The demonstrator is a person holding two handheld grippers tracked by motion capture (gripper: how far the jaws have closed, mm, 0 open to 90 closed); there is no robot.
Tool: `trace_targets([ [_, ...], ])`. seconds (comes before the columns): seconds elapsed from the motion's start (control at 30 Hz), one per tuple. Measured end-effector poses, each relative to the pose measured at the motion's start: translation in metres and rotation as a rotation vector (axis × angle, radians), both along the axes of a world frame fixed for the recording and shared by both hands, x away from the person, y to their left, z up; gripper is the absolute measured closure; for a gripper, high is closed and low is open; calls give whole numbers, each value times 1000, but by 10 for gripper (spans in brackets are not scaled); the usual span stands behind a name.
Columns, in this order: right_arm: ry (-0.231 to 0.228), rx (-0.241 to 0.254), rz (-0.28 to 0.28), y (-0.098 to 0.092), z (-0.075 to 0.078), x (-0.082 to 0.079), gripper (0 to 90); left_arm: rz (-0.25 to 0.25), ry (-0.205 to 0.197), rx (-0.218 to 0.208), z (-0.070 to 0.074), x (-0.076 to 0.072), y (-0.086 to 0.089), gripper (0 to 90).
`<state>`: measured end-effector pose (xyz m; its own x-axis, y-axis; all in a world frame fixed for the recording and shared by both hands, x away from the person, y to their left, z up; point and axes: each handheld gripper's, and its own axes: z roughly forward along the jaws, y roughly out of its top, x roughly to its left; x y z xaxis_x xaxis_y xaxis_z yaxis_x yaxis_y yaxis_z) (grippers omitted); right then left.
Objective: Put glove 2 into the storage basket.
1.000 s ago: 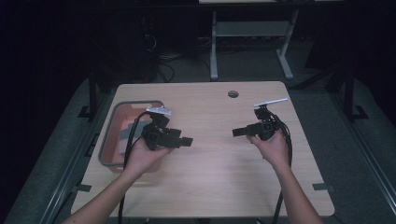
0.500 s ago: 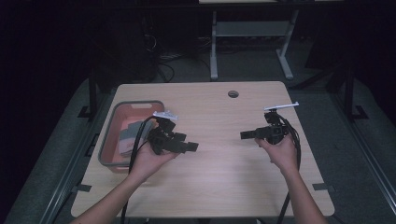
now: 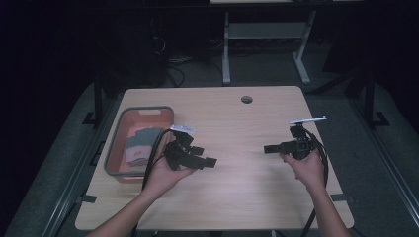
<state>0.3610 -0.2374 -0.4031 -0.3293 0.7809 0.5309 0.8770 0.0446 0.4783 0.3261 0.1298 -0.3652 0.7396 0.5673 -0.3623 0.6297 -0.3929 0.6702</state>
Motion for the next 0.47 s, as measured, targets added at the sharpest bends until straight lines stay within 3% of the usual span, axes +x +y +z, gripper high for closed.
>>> trace_targets([
  [0.23,3,-15,-6,-8,-6,-8,431,-12,5,-8,-6,-6,-7,261],
  [0.47,-9,-32,1,-14,-13,-22,422,-35,-15,-10,-10,-17,-13,254],
])
